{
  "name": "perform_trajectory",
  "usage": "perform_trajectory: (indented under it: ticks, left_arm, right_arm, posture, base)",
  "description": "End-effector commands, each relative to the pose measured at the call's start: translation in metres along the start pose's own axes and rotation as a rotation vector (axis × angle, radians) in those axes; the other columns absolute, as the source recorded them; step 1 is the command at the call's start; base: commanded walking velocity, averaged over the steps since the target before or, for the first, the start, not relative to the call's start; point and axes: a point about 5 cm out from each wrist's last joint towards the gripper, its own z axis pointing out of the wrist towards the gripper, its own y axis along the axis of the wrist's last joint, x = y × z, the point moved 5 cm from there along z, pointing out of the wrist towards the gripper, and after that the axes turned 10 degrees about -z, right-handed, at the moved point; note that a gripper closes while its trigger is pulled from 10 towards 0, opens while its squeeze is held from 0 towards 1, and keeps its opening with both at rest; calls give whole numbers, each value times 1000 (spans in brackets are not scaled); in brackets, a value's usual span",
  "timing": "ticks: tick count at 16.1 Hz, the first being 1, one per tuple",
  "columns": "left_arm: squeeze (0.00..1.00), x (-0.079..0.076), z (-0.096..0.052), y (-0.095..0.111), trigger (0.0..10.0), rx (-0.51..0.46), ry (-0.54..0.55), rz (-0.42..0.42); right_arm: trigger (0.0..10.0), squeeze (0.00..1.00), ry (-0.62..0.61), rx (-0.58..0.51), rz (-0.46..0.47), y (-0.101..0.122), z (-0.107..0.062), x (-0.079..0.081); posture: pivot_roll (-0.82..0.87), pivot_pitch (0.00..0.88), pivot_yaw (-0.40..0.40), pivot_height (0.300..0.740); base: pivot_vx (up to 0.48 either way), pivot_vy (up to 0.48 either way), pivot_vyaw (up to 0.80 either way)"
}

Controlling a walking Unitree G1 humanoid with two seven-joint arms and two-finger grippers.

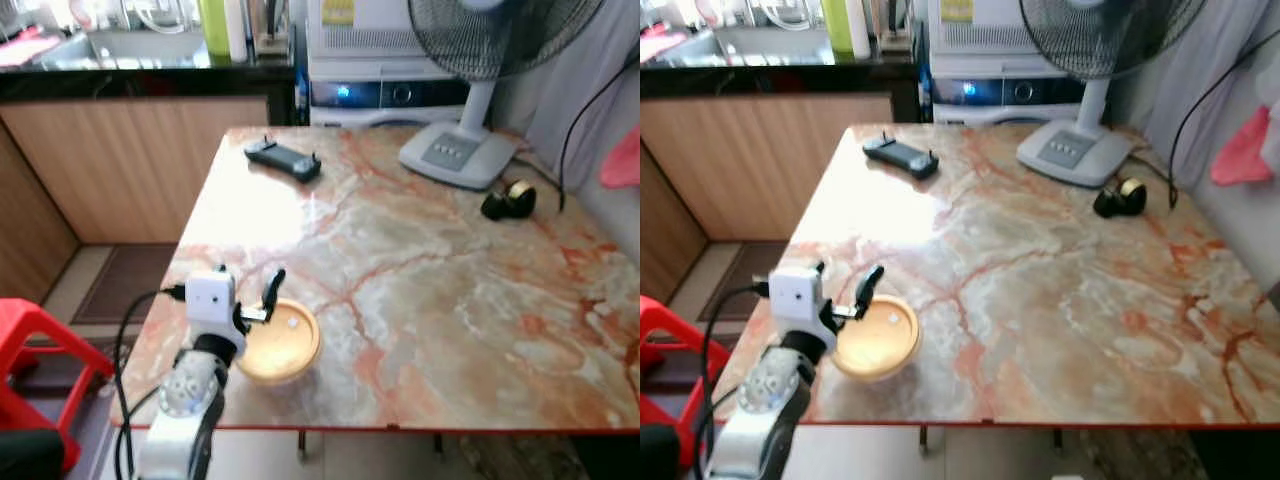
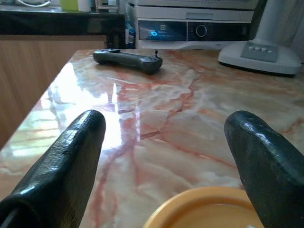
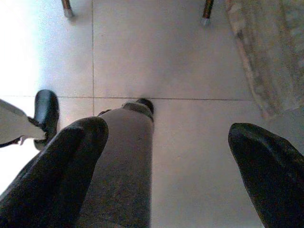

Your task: Restocking fridge

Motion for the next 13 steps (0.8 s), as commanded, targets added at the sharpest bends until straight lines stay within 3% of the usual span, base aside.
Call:
perform_trajectory:
  ticks: [1, 4, 6, 8, 9, 11, 13]
  left_arm:
    - [0, -2, -1, 3, 10000, -14, 13, 9]
    - [0, 9, -7, 4, 10000, -31, 98, -1]
    - [0, 31, -27, 2, 10000, -34, 216, -207]
    - [0, 50, -41, -1, 10000, -25, 272, -234]
    - [0, 67, -48, 6, 10000, -54, 322, -268]
    - [0, 77, -51, 7, 10000, -36, 317, -245]
    - [0, 75, -50, 0, 10000, 18, 260, -249]
  right_arm:
    - [10000, 0, -6, 6, -10, -2, -1, -4]
    - [10000, 0, -4, 5, -18, -2, 0, -3]
    - [10000, 0, -3, 6, -28, -2, 0, -3]
    - [10000, 0, -2, 8, -37, -2, 0, -4]
    - [10000, 0, 0, 10, -48, -2, 0, -5]
    - [10000, 0, 2, 8, -58, -1, 0, -5]
    - [10000, 0, 2, 7, -63, 0, 0, -5]
  posture:
    - [62, 0, 1, 740]
    - [65, 0, 2, 740]
    - [68, 0, -1, 740]
    - [89, 0, -12, 740]
    - [95, 0, -15, 740]
    - [102, 0, -21, 740]
    - [98, 0, -23, 740]
  base:
    - [0, 0, 0]
    - [0, 0, 0]
    - [0, 0, 0]
    - [0, 0, 0]
    - [0, 0, 0]
    - [0, 0, 0]
    - [0, 0, 0]
